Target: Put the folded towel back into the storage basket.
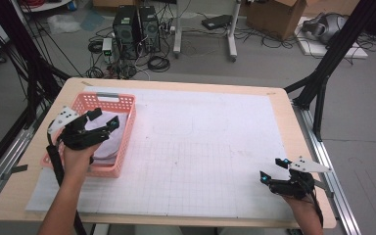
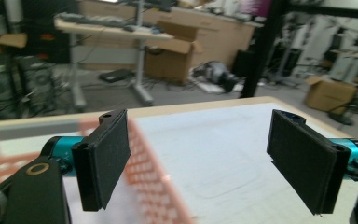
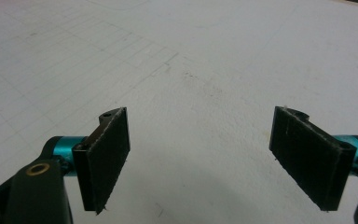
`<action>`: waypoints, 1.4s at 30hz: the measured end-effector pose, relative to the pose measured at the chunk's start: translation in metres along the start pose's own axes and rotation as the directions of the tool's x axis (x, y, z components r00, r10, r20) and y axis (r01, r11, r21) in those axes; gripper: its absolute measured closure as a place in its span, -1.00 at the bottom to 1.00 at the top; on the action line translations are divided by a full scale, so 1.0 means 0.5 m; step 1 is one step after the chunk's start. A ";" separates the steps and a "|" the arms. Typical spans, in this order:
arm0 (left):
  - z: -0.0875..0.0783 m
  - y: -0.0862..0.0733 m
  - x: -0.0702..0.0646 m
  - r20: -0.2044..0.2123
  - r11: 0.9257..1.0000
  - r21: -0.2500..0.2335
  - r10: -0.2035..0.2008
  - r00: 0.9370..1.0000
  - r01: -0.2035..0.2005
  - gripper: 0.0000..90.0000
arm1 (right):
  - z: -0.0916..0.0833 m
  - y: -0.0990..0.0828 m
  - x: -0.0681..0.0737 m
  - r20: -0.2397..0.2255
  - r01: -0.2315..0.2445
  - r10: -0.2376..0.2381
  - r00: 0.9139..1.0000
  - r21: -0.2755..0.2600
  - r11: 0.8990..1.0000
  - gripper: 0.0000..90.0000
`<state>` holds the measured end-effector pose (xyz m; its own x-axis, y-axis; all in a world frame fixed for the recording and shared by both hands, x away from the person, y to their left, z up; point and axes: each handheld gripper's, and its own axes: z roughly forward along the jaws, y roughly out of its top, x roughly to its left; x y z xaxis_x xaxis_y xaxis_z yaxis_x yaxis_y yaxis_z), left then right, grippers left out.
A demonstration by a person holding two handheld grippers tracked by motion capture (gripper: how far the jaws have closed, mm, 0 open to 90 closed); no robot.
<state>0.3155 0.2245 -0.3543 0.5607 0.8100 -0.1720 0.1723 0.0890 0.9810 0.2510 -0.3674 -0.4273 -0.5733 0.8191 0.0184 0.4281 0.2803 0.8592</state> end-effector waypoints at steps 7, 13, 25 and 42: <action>0.023 -0.022 -0.087 0.094 0.996 0.012 0.088 0.992 -0.090 -0.51 | -0.006 0.001 -0.002 0.003 0.000 0.000 1.000 -0.014 1.000 -0.57; 0.038 -0.048 -0.134 0.146 0.994 0.033 0.097 0.985 -0.102 -0.50 | -0.009 0.004 -0.003 0.007 0.001 -0.001 1.000 -0.027 1.000 -0.57; 0.048 -0.109 -0.200 0.207 0.988 0.064 0.122 0.971 -0.138 -0.49 | -0.014 0.005 0.002 0.009 0.012 -0.012 1.000 -0.037 0.999 -0.57; 0.069 -0.161 -0.223 0.236 0.978 0.127 0.132 0.963 -0.165 -0.48 | -0.015 0.002 0.001 0.013 0.010 -0.009 1.000 -0.040 0.999 -0.57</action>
<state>0.2672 0.1071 -0.4173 0.7538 0.6546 -0.0576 0.1787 -0.1199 0.9766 0.2460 -0.3702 -0.4227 -0.5683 0.8228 0.0040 0.3940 0.2679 0.8792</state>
